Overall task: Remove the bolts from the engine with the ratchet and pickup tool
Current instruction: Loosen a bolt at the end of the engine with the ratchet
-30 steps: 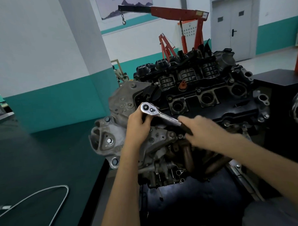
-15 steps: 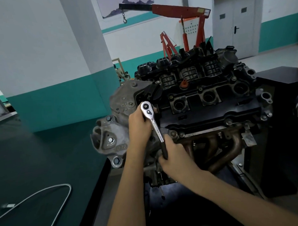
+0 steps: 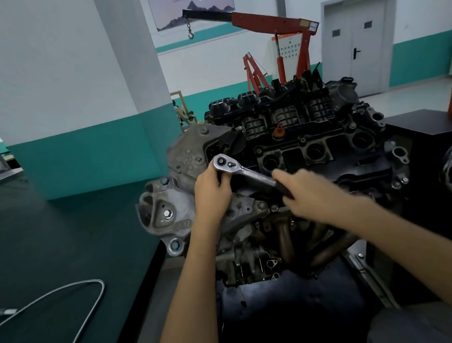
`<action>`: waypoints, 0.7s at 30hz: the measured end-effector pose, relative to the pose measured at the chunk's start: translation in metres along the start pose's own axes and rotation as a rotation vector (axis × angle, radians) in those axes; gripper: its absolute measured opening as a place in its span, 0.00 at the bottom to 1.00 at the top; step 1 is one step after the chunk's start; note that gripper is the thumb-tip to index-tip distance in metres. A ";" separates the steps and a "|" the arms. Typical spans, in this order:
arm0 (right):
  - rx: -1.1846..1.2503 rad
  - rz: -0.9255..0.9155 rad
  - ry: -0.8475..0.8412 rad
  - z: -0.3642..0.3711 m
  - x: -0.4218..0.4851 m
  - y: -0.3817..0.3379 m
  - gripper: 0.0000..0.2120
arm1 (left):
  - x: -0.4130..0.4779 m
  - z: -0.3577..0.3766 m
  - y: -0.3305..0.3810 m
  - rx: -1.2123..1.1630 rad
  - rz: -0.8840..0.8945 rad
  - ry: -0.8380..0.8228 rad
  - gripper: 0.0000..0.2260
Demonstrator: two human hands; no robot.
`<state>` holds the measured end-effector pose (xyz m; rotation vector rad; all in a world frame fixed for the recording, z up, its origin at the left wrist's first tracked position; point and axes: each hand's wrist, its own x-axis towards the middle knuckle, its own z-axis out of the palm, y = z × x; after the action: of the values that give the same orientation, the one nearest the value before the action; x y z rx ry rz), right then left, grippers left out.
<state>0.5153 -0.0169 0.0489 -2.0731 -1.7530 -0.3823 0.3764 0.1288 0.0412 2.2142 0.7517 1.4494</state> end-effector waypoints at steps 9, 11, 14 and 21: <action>0.660 0.217 0.057 0.072 -0.026 -0.088 0.17 | -0.002 -0.001 0.001 -0.112 -0.008 -0.026 0.04; 0.596 0.169 0.008 0.060 -0.025 -0.065 0.13 | -0.001 -0.004 0.000 -0.117 0.030 -0.044 0.11; 0.285 0.069 -0.052 0.027 -0.016 -0.019 0.13 | 0.000 -0.007 -0.001 -0.112 0.110 -0.110 0.09; -0.124 -0.021 0.035 -0.005 0.005 0.011 0.13 | -0.001 -0.001 -0.001 -0.040 0.090 -0.020 0.06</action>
<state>0.5277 -0.0165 0.0543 -2.1202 -1.7732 -0.5425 0.3746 0.1288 0.0403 2.2547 0.6177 1.4691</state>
